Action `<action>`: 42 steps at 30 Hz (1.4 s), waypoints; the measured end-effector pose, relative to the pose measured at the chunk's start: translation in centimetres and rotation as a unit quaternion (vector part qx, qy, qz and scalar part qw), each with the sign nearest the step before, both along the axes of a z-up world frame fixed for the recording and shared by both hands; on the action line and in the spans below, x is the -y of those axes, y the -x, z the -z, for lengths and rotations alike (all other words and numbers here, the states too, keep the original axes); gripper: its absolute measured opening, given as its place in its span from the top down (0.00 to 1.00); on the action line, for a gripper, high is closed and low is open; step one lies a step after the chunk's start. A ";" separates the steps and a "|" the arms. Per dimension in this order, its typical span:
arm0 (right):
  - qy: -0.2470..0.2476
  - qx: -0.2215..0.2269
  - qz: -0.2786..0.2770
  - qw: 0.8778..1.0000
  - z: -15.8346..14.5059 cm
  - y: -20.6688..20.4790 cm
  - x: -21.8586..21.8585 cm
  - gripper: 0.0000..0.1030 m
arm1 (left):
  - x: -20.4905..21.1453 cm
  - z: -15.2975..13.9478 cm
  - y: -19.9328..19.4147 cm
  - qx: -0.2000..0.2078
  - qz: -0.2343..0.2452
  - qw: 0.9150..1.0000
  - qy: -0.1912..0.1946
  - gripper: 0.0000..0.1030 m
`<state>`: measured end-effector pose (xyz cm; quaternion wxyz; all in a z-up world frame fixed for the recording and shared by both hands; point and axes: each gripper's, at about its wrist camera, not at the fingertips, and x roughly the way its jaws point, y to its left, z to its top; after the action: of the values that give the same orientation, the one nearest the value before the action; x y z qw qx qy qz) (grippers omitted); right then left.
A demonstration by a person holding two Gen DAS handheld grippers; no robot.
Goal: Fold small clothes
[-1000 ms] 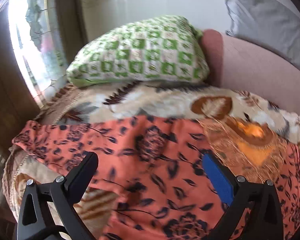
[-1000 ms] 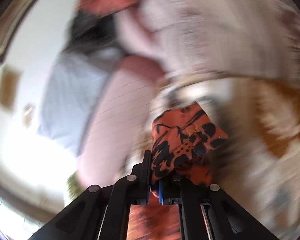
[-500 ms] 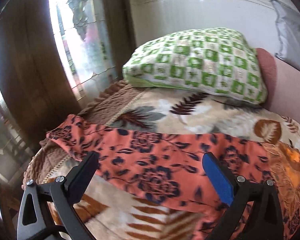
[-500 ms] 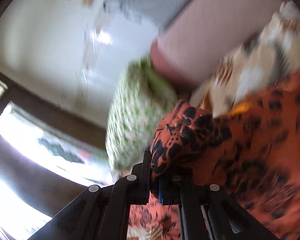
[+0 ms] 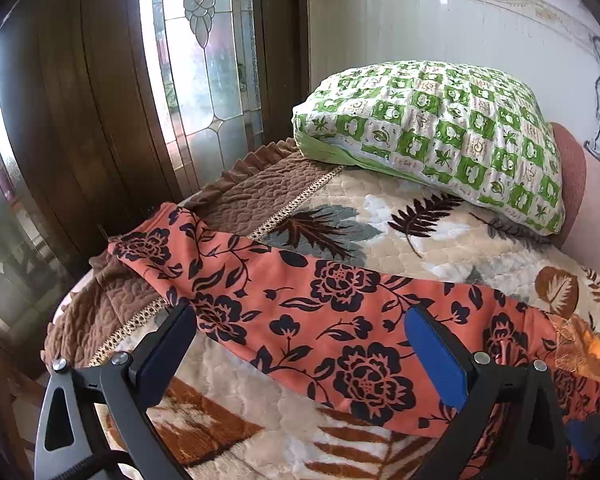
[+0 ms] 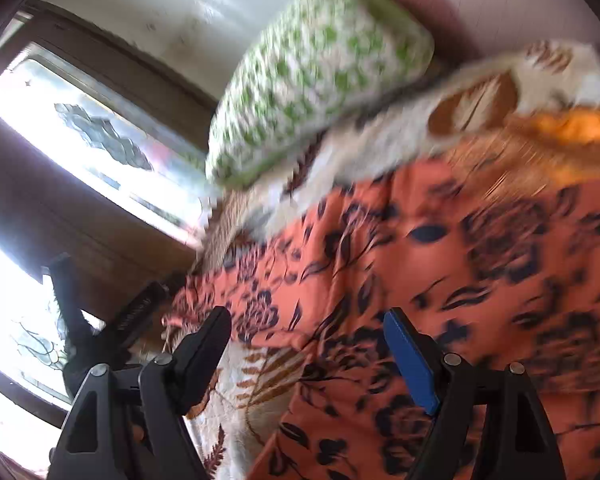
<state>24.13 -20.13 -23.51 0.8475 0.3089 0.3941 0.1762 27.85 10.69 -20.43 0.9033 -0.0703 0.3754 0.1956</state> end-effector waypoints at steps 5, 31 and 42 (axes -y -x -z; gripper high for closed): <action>0.007 -0.032 0.065 0.997 1.0 0.2 4.1 0.28 | 0.0 0.7 -0.5 -0.021 -0.016 1.000 -0.005 0.00; 0.131 -0.052 -0.107 0.984 1.4 -4.2 -13.1 0.37 | -20.2 3.3 4.7 -0.049 -0.235 0.959 0.154 0.00; 0.203 -0.069 -0.134 0.967 4.3 -4.5 -16.9 0.42 | -22.1 6.0 2.9 -0.021 -0.181 0.939 0.291 0.24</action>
<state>28.64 -3.23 -27.83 0.8320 0.0860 0.5169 0.1822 24.91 32.77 -26.46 0.7844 -0.3933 0.4154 0.2397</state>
